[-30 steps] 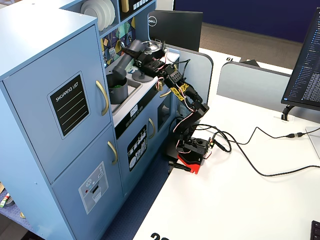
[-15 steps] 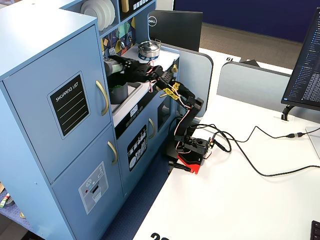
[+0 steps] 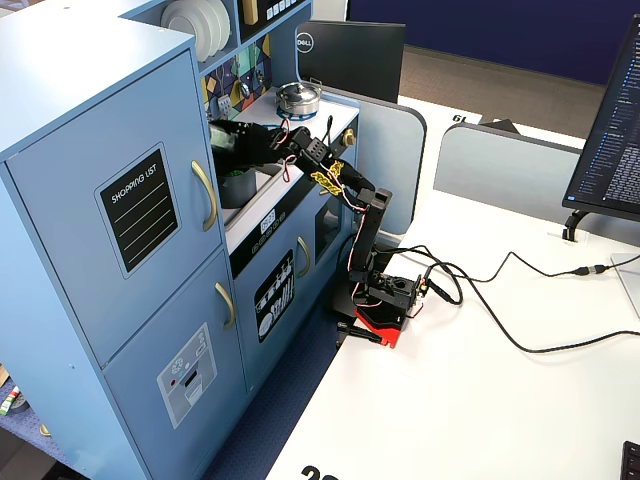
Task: Put salt in the gray recipient
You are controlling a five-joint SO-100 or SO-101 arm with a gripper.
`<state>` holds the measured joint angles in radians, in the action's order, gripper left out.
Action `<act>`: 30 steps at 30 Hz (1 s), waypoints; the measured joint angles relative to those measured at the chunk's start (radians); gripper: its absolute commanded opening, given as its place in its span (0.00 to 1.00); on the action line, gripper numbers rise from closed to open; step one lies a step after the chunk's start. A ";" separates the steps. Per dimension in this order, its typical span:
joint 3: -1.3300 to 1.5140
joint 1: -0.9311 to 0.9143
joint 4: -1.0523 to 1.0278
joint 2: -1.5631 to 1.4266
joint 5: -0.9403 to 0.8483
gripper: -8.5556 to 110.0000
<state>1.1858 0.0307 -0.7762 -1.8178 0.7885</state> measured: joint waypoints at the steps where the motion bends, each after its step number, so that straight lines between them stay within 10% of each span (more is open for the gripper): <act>1: 0.006 0.006 0.046 0.000 -0.005 0.07; 30: 0.071 -0.014 -0.084 -0.009 0.051 0.07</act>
<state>1.2563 0.0169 -0.8606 -1.8270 0.8391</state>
